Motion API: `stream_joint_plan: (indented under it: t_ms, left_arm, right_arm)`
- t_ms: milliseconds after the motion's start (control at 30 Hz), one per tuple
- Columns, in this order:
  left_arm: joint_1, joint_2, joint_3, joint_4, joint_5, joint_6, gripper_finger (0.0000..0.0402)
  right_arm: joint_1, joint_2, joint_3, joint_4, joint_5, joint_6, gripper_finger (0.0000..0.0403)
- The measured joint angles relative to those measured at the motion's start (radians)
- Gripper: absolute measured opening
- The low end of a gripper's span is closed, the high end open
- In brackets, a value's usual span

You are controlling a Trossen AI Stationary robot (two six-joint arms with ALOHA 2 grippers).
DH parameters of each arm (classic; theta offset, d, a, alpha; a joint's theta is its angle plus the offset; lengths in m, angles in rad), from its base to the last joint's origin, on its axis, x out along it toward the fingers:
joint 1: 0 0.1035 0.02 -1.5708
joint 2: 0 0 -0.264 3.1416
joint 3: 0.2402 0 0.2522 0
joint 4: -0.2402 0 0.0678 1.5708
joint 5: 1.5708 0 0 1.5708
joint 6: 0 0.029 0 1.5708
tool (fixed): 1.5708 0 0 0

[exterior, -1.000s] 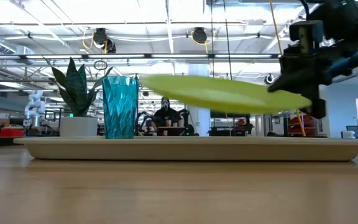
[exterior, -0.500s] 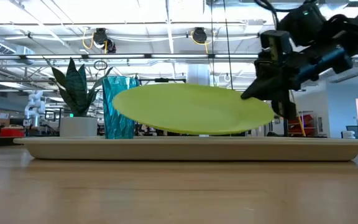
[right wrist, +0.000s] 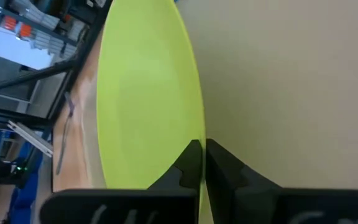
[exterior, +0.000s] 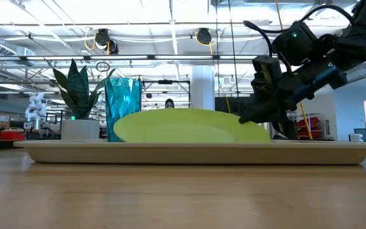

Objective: Pick and place plate/cup/fork/spoon on tray
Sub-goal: Put the green plate to the middle left of the white food tray

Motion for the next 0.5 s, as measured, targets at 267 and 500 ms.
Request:
stream_joint_plan:
  t_ms: [267,500]
  left_arm:
    - [0.0,0.0,0.0,0.0,0.0,0.0,0.0172]
    - [0.0,0.0,0.0,-0.001,0.0,0.0,0.0172]
  right_arm:
    - [-0.011,0.032,0.0,0.049,0.001,-0.022,0.0012]
    - [-0.011,0.032,0.0,0.067,0.002,-0.027,0.0055]
